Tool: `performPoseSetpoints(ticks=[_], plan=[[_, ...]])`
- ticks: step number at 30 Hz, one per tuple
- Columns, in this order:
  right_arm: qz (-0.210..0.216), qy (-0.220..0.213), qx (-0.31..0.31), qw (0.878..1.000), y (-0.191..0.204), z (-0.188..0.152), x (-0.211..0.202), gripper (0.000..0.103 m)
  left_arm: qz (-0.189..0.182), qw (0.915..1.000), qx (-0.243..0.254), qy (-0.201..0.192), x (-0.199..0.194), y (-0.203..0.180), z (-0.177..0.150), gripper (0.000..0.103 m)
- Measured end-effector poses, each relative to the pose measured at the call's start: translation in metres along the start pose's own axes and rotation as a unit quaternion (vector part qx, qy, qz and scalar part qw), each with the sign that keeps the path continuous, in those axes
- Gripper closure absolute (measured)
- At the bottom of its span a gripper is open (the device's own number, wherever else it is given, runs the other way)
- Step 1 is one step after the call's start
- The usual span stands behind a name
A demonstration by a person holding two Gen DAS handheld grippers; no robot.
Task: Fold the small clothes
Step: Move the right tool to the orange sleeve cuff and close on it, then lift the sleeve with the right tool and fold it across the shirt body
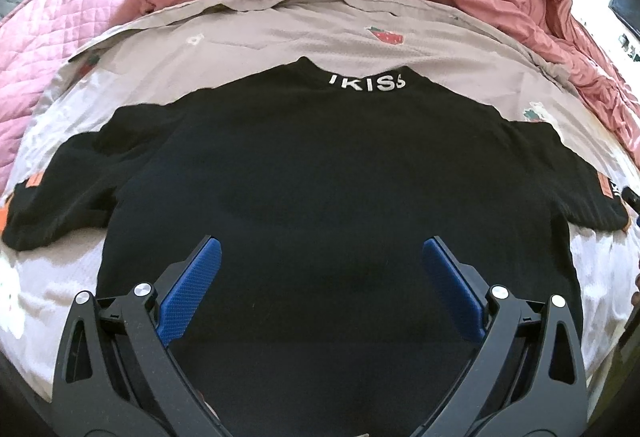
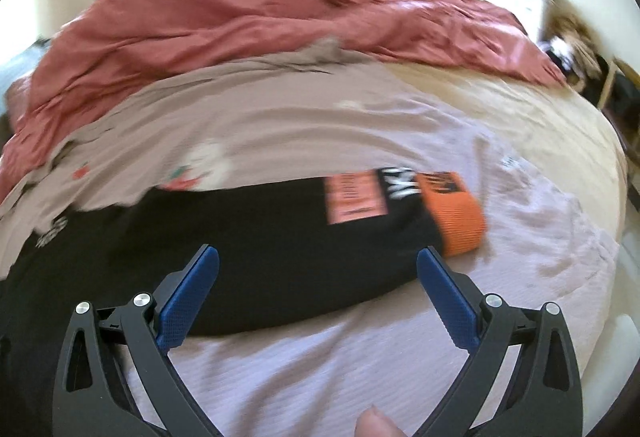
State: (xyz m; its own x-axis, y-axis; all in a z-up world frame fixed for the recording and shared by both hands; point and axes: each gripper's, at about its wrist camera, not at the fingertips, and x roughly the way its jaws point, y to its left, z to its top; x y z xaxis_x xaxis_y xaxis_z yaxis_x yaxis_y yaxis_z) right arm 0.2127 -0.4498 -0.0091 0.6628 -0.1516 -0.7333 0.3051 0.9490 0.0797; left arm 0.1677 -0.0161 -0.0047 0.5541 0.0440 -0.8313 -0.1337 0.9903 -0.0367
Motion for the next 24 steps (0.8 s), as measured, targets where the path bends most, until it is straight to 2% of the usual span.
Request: performPoseSetpoints(ticks=[5,9,11,13,16,17,18,20,21,24], plan=[[-0.034,0.013,0.044,0.998,-0.049,0.009,0.020,0.004,-0.010,0.9999,-0.003,-0.003,0.012,-0.008,0.015,0.008],[-0.046,0.028,0.060,0.997,-0.073,0.013,0.035,0.005,-0.008,0.9999,0.001,-0.009,0.021,-0.017,0.025,0.008],[-0.046,0.035,0.057,0.997,-0.078,0.014,0.042,0.009,-0.009,0.9999,0.001,-0.009,0.028,-0.019,0.029,0.008],[-0.045,0.046,0.052,0.997,-0.081,0.016,0.051,0.035,-0.007,0.9999,0.004,-0.009,0.034,-0.022,0.031,0.008],[-0.040,0.067,0.048,0.996,-0.081,0.017,0.066,0.046,-0.001,0.9999,0.009,-0.011,0.041,-0.022,0.032,0.008],[-0.042,0.064,0.047,0.996,-0.081,0.017,0.067,0.051,0.000,0.9999,0.009,-0.011,0.044,-0.021,0.032,0.008],[-0.040,0.059,0.043,0.997,-0.079,0.017,0.065,0.063,0.000,0.9999,0.009,-0.008,0.046,-0.019,0.031,0.008],[-0.040,0.046,0.037,0.997,-0.075,0.018,0.060,0.070,-0.001,1.0000,0.007,-0.003,0.052,-0.016,0.029,0.008],[-0.037,0.042,0.037,0.998,-0.075,0.019,0.058,0.077,-0.004,1.0000,0.005,-0.001,0.055,-0.013,0.028,0.008],[-0.005,0.026,0.050,0.998,-0.077,0.021,0.048,0.086,-0.014,0.9999,-0.006,0.003,0.062,-0.005,0.025,0.008]])
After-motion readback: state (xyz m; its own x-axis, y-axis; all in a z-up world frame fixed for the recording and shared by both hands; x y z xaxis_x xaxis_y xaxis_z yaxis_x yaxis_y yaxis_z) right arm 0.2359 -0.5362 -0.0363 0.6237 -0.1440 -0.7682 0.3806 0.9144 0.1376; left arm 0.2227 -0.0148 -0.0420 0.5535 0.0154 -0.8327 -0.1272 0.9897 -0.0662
